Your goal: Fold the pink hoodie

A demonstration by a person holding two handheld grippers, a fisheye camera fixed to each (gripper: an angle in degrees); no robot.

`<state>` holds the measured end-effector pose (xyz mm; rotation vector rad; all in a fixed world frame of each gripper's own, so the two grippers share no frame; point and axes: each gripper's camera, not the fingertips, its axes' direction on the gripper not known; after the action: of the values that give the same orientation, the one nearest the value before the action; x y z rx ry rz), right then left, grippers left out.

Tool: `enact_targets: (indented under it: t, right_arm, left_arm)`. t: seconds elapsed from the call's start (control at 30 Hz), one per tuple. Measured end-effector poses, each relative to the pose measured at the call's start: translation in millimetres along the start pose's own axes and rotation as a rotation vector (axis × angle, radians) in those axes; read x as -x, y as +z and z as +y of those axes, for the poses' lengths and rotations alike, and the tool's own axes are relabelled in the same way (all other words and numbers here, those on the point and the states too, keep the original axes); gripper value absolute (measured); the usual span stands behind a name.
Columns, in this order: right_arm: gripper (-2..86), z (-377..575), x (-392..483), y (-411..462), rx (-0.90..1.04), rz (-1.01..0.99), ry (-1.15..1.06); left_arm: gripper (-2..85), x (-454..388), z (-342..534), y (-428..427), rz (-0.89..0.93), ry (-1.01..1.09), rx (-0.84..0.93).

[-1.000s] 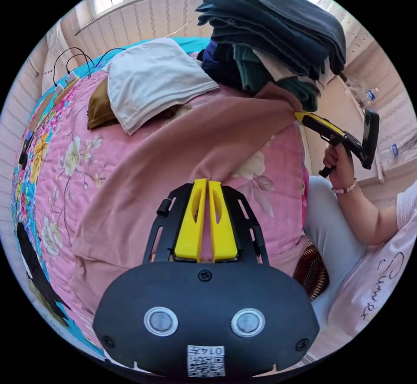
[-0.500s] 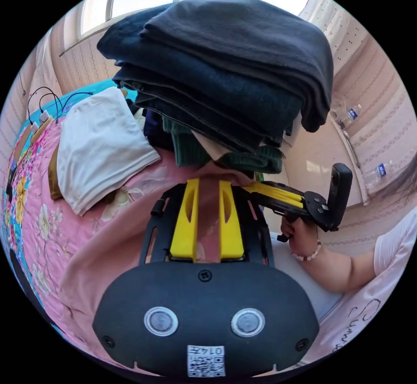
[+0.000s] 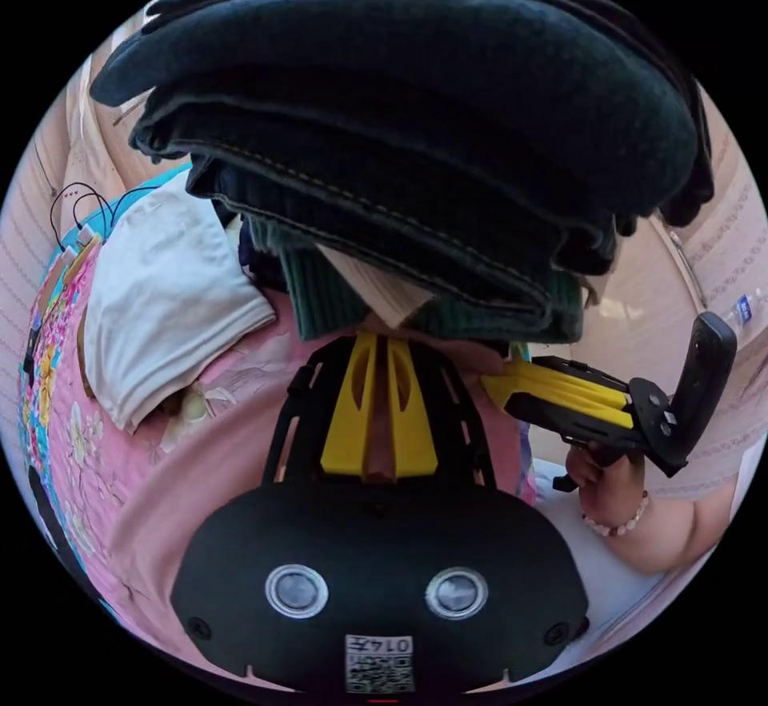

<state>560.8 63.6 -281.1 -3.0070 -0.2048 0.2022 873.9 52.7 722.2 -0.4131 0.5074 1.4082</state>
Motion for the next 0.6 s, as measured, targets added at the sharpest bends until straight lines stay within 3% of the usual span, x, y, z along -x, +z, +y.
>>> enact_targets:
  t: [0.13,0.23,0.37,0.43,0.6]
  right_arm:
    - [1.2,-10,19,10,0.069,0.042,-0.016]
    - [1.4,-16,35,10,0.069,0.048,-0.012]
    - [1.9,-27,66,8,0.069,0.081,-0.014]
    - [2.4,-32,79,4,0.063,0.090,-0.006]
    - [4.0,-44,124,-20,-0.027,0.106,0.049]
  left_arm:
    - [2.1,15,28,-19,0.101,-0.113,0.003]
    - [3.0,11,66,-64,0.059,-0.099,-0.058]
    - [3.3,-8,200,-166,-0.008,-0.161,-0.161]
    - [2.8,-16,278,-207,-0.060,-0.280,-0.169]
    - [-0.2,-64,548,-322,-0.360,-0.866,-0.092]
